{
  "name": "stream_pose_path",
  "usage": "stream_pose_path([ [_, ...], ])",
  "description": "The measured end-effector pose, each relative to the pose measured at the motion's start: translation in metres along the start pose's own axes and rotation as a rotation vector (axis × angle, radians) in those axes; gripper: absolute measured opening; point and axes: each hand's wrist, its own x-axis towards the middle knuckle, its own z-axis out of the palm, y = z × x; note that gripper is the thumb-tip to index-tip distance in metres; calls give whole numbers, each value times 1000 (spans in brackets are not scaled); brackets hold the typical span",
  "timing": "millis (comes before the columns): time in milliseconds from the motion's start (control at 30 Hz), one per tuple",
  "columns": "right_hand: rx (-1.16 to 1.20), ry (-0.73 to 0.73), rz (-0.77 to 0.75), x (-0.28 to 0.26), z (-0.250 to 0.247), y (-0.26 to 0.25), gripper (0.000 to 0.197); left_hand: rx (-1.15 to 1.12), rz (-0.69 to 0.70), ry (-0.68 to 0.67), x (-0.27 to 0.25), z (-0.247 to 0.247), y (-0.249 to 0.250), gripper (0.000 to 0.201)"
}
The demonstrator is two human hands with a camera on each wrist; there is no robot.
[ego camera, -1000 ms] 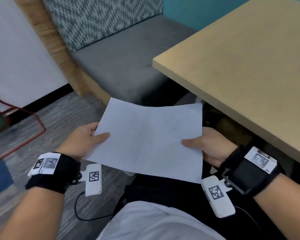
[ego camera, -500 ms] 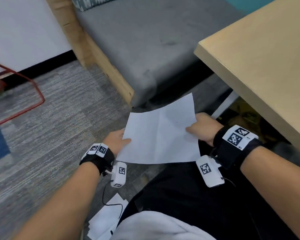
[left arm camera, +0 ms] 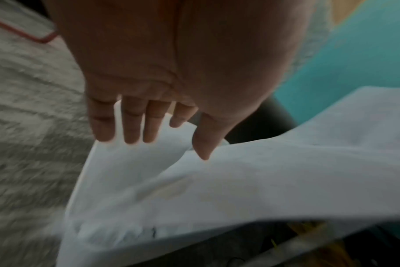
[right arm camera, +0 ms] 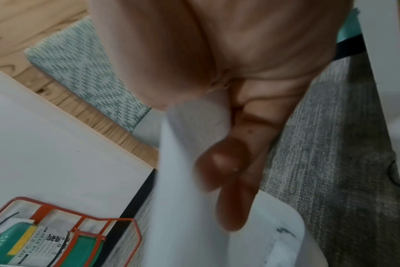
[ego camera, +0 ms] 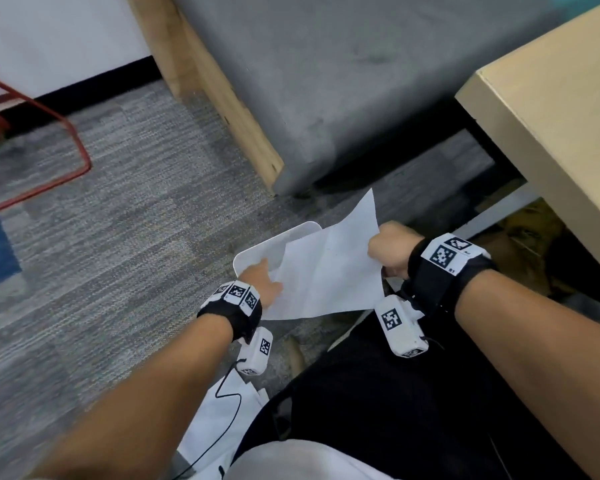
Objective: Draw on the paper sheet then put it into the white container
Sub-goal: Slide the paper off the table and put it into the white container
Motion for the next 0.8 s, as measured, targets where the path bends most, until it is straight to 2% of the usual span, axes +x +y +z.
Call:
stream_pose_path([
  [67, 19, -40, -6, 1, 4, -3, 14, -9, 89, 33, -9, 1, 12, 71],
  [133, 58, -70, 11, 6, 7, -5, 26, -158, 324, 15, -27, 2, 32, 64],
  [200, 95, -123, 25, 9, 7, -4, 31, -285, 528, -72, -49, 4, 56, 59],
  [267, 138, -150, 39, 12, 7, -4, 31, -221, 616, -171, -53, 12, 66, 58],
  [333, 137, -145, 35, 11, 7, -3, 34, -144, 553, -288, -37, 27, 56, 65],
  [400, 153, -165, 48, 6, 5, -1, 27, -18, 361, -397, -18, 38, 32, 82],
  [433, 173, -175, 61, 6, 5, 1, 27, 32, 205, -424, -11, 41, 20, 79],
  [500, 181, -182, 72, 7, 3, 3, 28, 153, 129, -323, 1, 37, 3, 64],
  [533, 184, -179, 75, 10, 4, 3, 28, 120, 123, -255, 1, 31, 2, 64],
  [567, 193, -174, 85, 9, 3, 2, 28, 82, 197, -194, -3, 21, 6, 65],
  [633, 184, -183, 84, 10, 6, -1, 30, -66, 436, -46, -23, 2, 34, 63],
  [700, 165, -213, 59, 11, 10, -4, 32, -118, 629, -64, -43, -7, 65, 62],
  [733, 165, -223, 46, 13, 12, -4, 28, -141, 688, -98, -40, 2, 73, 62],
  [767, 150, -222, 33, 9, 11, -6, 23, -117, 678, -122, -41, 8, 78, 62],
  [800, 145, -214, 28, 10, 11, -6, 21, -156, 598, -134, -33, 22, 74, 61],
])
